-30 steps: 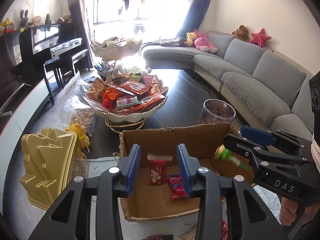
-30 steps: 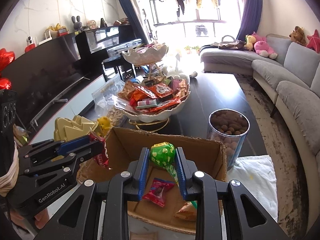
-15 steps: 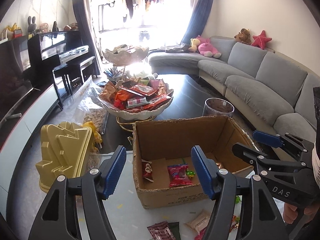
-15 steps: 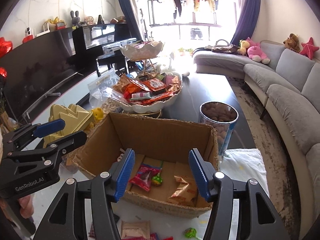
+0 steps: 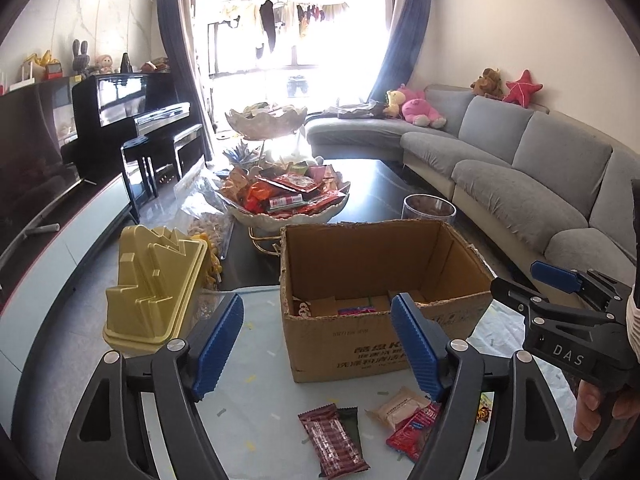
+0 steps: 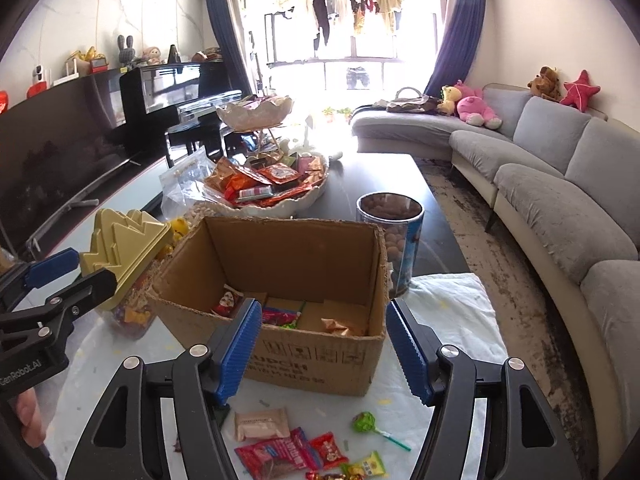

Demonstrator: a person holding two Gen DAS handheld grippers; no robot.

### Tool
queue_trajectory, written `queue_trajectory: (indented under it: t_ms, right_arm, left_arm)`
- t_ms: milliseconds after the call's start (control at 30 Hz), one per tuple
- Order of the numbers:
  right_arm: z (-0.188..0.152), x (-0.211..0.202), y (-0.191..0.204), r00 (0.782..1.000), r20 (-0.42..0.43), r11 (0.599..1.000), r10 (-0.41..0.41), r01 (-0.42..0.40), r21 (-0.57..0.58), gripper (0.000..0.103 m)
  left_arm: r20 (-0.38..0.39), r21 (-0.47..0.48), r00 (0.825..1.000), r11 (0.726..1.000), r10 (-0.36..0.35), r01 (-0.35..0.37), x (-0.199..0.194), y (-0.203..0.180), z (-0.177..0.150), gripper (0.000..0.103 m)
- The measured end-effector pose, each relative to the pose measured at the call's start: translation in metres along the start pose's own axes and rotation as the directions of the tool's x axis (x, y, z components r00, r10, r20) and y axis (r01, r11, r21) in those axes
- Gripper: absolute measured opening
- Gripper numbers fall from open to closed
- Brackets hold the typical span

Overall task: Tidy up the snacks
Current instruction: 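Move both open tools back toward the remaining snacks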

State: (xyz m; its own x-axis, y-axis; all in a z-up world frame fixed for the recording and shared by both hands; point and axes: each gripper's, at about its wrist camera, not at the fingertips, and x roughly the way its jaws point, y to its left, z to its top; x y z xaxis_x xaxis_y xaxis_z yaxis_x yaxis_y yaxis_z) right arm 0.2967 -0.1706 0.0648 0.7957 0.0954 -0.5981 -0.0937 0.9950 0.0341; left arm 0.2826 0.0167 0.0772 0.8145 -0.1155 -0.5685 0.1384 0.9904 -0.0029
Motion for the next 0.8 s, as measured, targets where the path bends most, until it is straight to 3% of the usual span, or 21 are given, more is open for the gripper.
queue_trajectory:
  t_ms: [433,800]
  right_arm:
    - [-0.058,-0.012,-0.004,0.997,-0.071,0.999,-0.017,0.019,0.033,0.066]
    - [-0.103,-0.018,0.001,0.993,-0.111,0.999,-0.035,0.036,0.004,0.066]
  left_arm:
    - [-0.028,0.002,0.999,1.0,0.025,-0.025,-0.018,-0.007,-0.049,0.078]
    - [-0.124,-0.04,0.992,0.999,0.009,-0.014,-0.015,-0.005,-0.103,0.078]
